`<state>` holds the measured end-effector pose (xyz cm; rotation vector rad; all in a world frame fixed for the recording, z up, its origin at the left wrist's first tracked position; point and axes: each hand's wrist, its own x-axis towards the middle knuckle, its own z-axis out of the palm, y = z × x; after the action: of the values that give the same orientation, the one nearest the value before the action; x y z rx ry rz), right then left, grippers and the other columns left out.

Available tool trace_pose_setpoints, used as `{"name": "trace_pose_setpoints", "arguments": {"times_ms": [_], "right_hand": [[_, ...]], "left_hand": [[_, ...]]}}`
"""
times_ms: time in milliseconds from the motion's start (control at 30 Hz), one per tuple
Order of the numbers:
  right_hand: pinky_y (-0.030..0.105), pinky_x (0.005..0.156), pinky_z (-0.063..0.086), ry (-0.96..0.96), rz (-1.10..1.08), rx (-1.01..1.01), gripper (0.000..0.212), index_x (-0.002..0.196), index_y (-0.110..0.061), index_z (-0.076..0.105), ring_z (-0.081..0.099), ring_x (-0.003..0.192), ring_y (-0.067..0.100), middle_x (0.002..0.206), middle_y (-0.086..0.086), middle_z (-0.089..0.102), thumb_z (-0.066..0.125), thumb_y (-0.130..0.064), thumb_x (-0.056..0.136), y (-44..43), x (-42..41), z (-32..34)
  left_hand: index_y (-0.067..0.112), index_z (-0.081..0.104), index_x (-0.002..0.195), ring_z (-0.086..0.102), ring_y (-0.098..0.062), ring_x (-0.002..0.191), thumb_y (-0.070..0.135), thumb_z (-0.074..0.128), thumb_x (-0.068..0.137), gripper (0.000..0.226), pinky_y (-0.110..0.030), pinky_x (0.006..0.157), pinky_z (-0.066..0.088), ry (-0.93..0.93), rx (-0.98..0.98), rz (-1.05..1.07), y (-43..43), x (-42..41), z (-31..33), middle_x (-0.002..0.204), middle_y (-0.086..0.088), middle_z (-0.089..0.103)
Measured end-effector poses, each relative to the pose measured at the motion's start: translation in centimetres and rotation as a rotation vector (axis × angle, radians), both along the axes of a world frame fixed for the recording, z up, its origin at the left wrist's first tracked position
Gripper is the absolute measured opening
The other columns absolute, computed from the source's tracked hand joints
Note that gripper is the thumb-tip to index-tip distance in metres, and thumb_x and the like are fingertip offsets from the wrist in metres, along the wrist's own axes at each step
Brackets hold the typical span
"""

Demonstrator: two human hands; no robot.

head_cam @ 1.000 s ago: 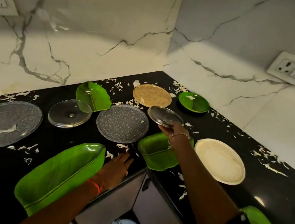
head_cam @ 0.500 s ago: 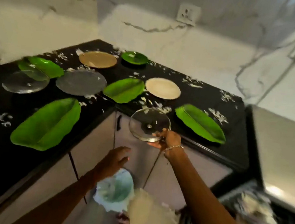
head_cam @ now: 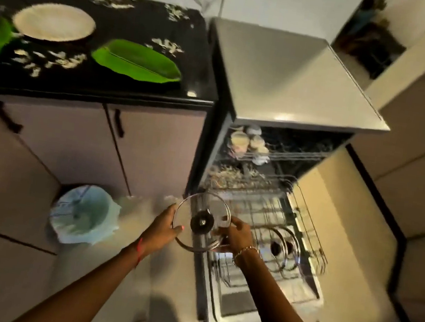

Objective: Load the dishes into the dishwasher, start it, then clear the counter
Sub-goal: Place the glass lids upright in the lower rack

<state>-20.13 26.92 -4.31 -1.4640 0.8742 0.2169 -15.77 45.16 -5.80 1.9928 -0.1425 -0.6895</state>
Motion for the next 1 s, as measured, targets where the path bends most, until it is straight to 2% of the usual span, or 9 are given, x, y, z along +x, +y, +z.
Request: {"name": "trace_pose_setpoints", "arguments": {"times_ms": [133,267,367,500,633,767,833,933,1000], "right_hand": [[0.034,0.051,0.052,0.032,-0.096,0.04,0.026,0.091,-0.01,0.059,0.057,0.047,0.023,0.066,0.016,0.06,0.053,0.012,0.08,-4.9,-4.5,-1.7],[0.029,0.043,0.051,0.047,-0.168,0.046,0.032,0.106,-0.009,0.056,0.06,0.043,0.015,0.055,0.006,0.064,0.05,0.013,0.083,-9.7,-7.7,-3.9],[0.026,0.039,0.051,0.056,-0.203,0.083,0.033,0.105,-0.007,0.057,0.06,0.043,0.012,0.073,0.017,0.063,0.049,0.014,0.082,-13.4,-9.3,-5.4],[0.028,0.043,0.053,0.058,-0.236,0.148,0.035,0.111,-0.005,0.059,0.061,0.05,0.018,0.087,0.023,0.062,0.054,0.013,0.081,-19.9,-10.6,-8.0],[0.033,0.052,0.056,0.027,-0.283,0.124,0.034,0.114,-0.002,0.06,0.062,0.064,0.028,0.086,0.027,0.061,0.061,0.008,0.082,-27.2,-10.9,-10.8],[0.036,0.064,0.058,-0.072,-0.377,0.13,0.026,0.102,-0.008,0.063,0.066,0.07,0.027,0.091,0.024,0.065,0.061,0.006,0.081,-35.3,-10.2,-13.8],[0.033,0.064,0.059,-0.112,-0.434,0.1,0.029,0.105,-0.007,0.063,0.068,0.067,0.021,0.089,0.013,0.071,0.062,0.007,0.08,-39.3,-9.8,-16.0],[0.027,0.063,0.057,-0.156,-0.464,0.019,0.028,0.103,-0.006,0.064,0.069,0.07,0.017,0.079,0.0,0.073,0.061,0.008,0.08,-44.0,-9.4,-19.4],[0.026,0.065,0.057,-0.172,-0.453,-0.051,0.027,0.098,-0.01,0.065,0.067,0.074,0.017,0.076,-0.003,0.072,0.061,0.009,0.079,-46.2,-9.2,-21.7]], "left_hand": [[0.01,0.022,0.145,0.032,-0.021,0.136,0.01,0.057,0.089,0.066,-0.034,0.113,0.027,0.084,0.05,-0.179,-5.7,-1.5,-1.7,0.148,-0.005,0.031],[0.011,0.029,0.142,0.039,-0.019,0.131,0.007,0.059,0.088,0.063,-0.029,0.109,0.032,0.102,0.043,-0.281,-11.3,-2.5,-3.5,0.144,-0.006,0.038],[0.009,0.031,0.14,0.05,-0.019,0.118,0.005,0.059,0.087,0.06,-0.019,0.094,0.037,0.163,0.084,-0.288,-15.8,-2.8,-5.0,0.133,-0.003,0.047],[0.005,0.03,0.141,0.046,-0.016,0.118,0.006,0.057,0.089,0.058,-0.02,0.089,0.036,0.279,0.098,-0.206,-23.1,-2.7,-8.0,0.131,-0.001,0.044],[0.009,0.044,0.133,0.052,-0.008,0.086,0.012,0.048,0.094,0.039,-0.019,0.067,0.04,0.408,0.061,-0.11,-31.2,-1.3,-11.9,0.114,-0.006,0.054],[0.013,0.054,0.116,0.05,-0.018,0.099,0.008,0.036,0.097,0.027,-0.025,0.074,0.039,0.473,-0.059,-0.021,-41.1,1.7,-15.4,0.094,0.0,0.059],[0.01,0.054,0.121,0.049,-0.016,0.105,0.011,0.034,0.098,0.031,-0.026,0.08,0.039,0.44,-0.088,-0.109,-46.0,3.3,-17.0,0.105,-0.002,0.058],[0.007,0.051,0.125,0.051,-0.009,0.099,0.019,0.03,0.1,0.035,-0.013,0.076,0.038,0.43,-0.105,-0.256,-51.7,4.7,-19.4,0.111,0.0,0.054],[0.008,0.051,0.124,0.049,-0.013,0.109,0.024,0.028,0.101,0.037,-0.018,0.085,0.037,0.431,-0.079,-0.34,-54.8,5.5,-21.9,0.118,-0.003,0.054]]}}
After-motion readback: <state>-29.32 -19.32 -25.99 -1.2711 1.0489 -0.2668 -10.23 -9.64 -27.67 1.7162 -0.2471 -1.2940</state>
